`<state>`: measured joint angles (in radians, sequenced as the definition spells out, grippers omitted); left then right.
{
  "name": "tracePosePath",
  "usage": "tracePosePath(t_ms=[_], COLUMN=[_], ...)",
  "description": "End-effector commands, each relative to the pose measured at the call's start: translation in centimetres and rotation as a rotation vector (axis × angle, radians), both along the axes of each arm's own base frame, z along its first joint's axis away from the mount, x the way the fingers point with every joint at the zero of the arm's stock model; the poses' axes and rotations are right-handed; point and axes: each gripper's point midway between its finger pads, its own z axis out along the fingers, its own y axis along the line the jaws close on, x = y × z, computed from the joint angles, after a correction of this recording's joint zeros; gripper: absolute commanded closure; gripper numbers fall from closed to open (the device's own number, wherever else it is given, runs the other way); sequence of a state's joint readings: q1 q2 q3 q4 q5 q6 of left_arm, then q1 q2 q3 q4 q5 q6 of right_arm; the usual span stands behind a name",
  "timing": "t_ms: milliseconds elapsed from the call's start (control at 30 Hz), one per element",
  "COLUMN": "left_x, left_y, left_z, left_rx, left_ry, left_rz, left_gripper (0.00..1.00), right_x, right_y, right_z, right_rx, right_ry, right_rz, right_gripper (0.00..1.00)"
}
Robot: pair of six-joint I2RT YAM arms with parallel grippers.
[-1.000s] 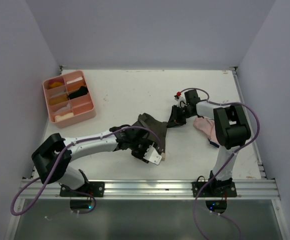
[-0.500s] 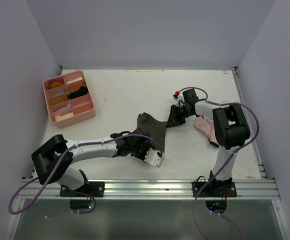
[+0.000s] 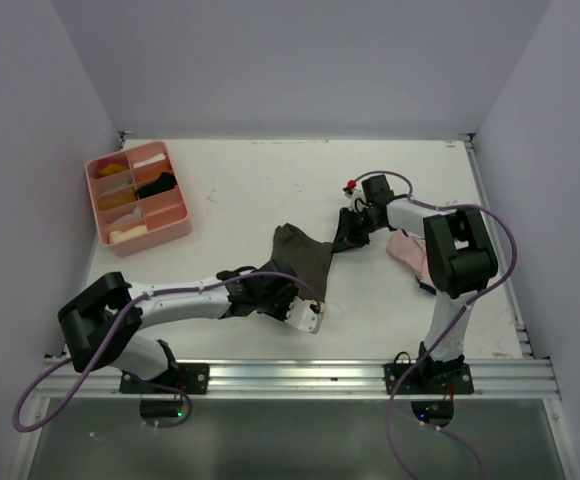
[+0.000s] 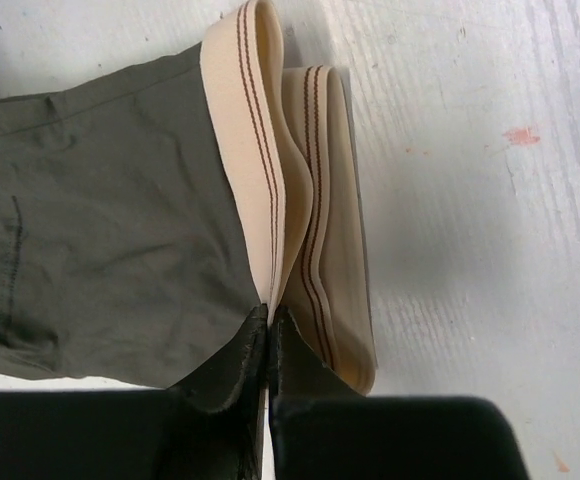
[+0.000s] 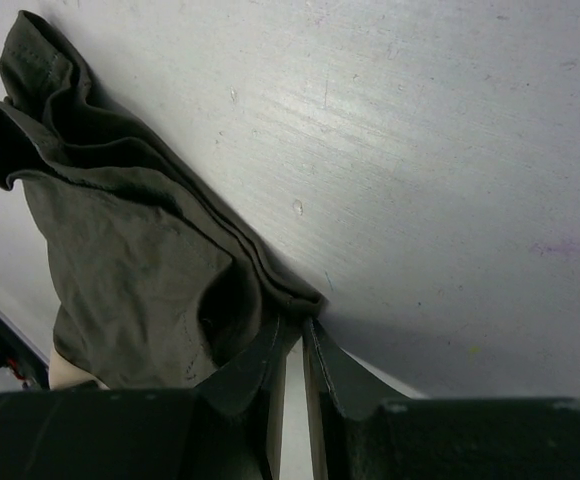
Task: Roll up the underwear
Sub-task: Fold the underwear
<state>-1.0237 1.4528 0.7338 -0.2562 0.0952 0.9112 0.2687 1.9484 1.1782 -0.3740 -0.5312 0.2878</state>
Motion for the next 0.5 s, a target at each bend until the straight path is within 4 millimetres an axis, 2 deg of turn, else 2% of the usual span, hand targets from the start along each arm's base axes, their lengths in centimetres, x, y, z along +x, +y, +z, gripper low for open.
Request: tracePosePath(t_ms=[0,467], left_x=[0.0,0.0], left_y=[0.6,1.6], left_z=[0.4,1.3], left_rx=[-0.004,-0.036], left_ry=[-0.02,-0.063], left_rz=[0.027,0.056], left_gripper=[1.0,1.0], right_x=[0.0,0.4], right_y=[-2.0,-2.5], right_z=[-2.6,-3.1], right_rx=[-0.132,-0.165], right_ry=[0.01,0.008], right_rz=[-0.007,-0.008], right_gripper=[0.83,0.82])
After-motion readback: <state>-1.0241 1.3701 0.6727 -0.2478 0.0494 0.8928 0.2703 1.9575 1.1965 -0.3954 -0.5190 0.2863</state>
